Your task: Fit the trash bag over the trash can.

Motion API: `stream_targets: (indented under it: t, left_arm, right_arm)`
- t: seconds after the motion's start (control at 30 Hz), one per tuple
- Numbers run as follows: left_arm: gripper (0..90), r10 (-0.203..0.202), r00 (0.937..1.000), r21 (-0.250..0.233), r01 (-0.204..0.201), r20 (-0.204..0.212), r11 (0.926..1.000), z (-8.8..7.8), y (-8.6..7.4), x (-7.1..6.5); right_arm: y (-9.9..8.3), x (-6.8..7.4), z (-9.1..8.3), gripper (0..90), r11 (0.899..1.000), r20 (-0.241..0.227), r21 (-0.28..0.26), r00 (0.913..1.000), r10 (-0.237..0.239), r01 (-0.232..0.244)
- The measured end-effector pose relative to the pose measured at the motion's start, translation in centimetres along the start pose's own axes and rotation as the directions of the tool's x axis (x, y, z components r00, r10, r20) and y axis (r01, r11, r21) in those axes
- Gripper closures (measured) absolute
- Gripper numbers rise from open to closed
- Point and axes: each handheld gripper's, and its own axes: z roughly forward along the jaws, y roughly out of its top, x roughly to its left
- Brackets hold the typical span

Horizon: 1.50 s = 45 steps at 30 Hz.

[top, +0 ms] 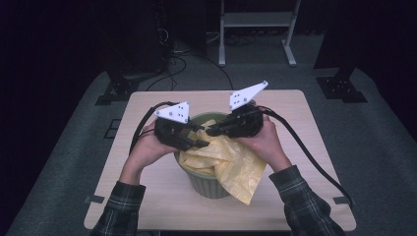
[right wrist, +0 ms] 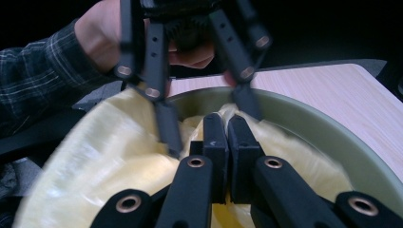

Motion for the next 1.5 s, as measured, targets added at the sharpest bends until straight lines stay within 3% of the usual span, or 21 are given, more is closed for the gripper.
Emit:
stream_targets:
  t: [0.07, 0.1, 0.17, 0.23, 0.33, 0.43, 0.63, 0.77, 0.8, 0.87, 0.9, 1.03, 1.17, 1.23, 1.3, 1.33, 1.5]
  left_arm:
    - [75.6, 0.001, 1.0000, 0.001, -0.001, -0.009, 1.0000, -0.1, -0.1, 0.0]
    - [78.4, -0.003, 0.9991, 0.012, 0.004, -0.042, 0.9999, -0.4, -0.4, -0.1]
    - [80.4, -0.020, 0.9978, 0.007, 0.020, -0.063, 0.9998, -0.7, -0.8, -0.1]
    - [80.5, -0.038, 0.9954, 0.004, 0.038, -0.088, 0.9993, -0.9, -1.2, -0.1]
    - [80.5, -0.053, 0.9919, 0.002, 0.053, -0.115, 0.9986, -1.2, -1.4, -0.2]
    - [80.4, -0.089, 0.9803, -0.009, 0.089, -0.176, 0.9960, -1.9, -1.8, -0.3]
    - [80.4, -0.108, 0.9734, -0.014, 0.107, -0.202, 0.9941, -2.2, -2.1, -0.7]
    - [80.4, -0.106, 0.9726, -0.013, 0.106, -0.207, 0.9943, -2.1, -2.1, -0.9]
    - [80.4, -0.107, 0.9723, -0.013, 0.106, -0.208, 0.9942, -2.0, -2.1, -0.9]
    - [80.3, -0.106, 0.9724, -0.009, 0.107, -0.208, 0.9943, -2.0, -2.1, -0.9]
    - [80.4, -0.103, 0.9731, -0.006, 0.104, -0.206, 0.9946, -1.9, -2.0, -1.1]
    - [80.3, -0.086, 0.9752, 0.018, 0.092, -0.204, 0.9956, -1.6, -1.8, -1.3]
    - [80.3, -0.080, 0.9719, 0.029, 0.088, -0.221, 0.9957, -1.3, -1.5, -1.6]
    - [80.4, -0.083, 0.9674, 0.032, 0.093, -0.239, 0.9951, -1.5, -1.6, -1.6]
    - [80.4, -0.092, 0.9646, 0.025, 0.101, -0.247, 0.9945, -1.7, -1.7, -1.6]
    - [80.3, -0.092, 0.9646, 0.025, 0.101, -0.247, 0.9945, -1.7, -1.7, -1.6]
    - [80.3, -0.105, 0.9590, 0.022, 0.115, -0.263, 0.9932, -1.7, -1.8, -1.7]
  right_arm:
    - [0.0, 0.0, -0.1, 74.5, 1.000, 0.027, -0.008, 0.9996, 0.007, -0.007]
    - [0.0, 0.0, -0.3, 66.7, 1.000, 0.045, -0.018, 0.9989, 0.012, -0.012]
    - [-0.3, -0.1, -1.1, 56.7, 0.999, 0.071, -0.047, 0.9971, 0.028, -0.025]
    - [-0.6, -0.2, -2.1, 51.0, 0.999, 0.104, -0.035, 0.9939, 0.037, -0.033]
    - [-1.5, -0.2, -3.7, 46.8, 0.998, 0.132, -0.047, 0.9897, 0.056, -0.051]
    - [-2.9, -0.1, -5.1, 44.1, 0.996, 0.148, -0.049, 0.9856, 0.082, -0.075]
    - [-5.2, 0.4, -6.8, 42.6, 0.994, 0.158, -0.043, 0.9818, 0.105, -0.099]
    - [-6.1, 0.4, -6.7, 48.2, 0.994, 0.156, -0.023, 0.9815, 0.111, -0.108]
    - [-6.4, 0.4, -6.7, 56.0, 0.994, 0.146, -0.015, 0.9829, 0.113, -0.112]
    - [-6.9, 0.4, -6.5, 82.0, 0.995, 0.142, 0.009, 0.9848, 0.101, -0.103]
    - [-7.0, 0.4, -6.5, 87.3, 0.995, 0.127, 0.009, 0.9874, 0.094, -0.096]
    - [-6.9, 0.2, -6.1, 90.0, 0.995, 0.124, 0.014, 0.9872, 0.101, -0.103]
    - [-6.2, 0.0, -6.3, 90.0, 0.994, 0.112, -0.034, 0.9883, 0.104, -0.101]
    - [-6.1, 0.0, -6.7, 67.9, 0.993, 0.136, -0.062, 0.9847, 0.109, -0.101]
    - [-6.3, 0.1, -7.4, 54.3, 0.991, 0.176, -0.069, 0.9768, 0.122, -0.111]
    - [-6.5, 0.2, -7.7, 50.7, 0.991, 0.208, -0.064, 0.9702, 0.125, -0.114]
    - [-8.5, 0.4, -9.2, 45.7, 0.987, 0.227, -0.071, 0.9610, 0.158, -0.146]
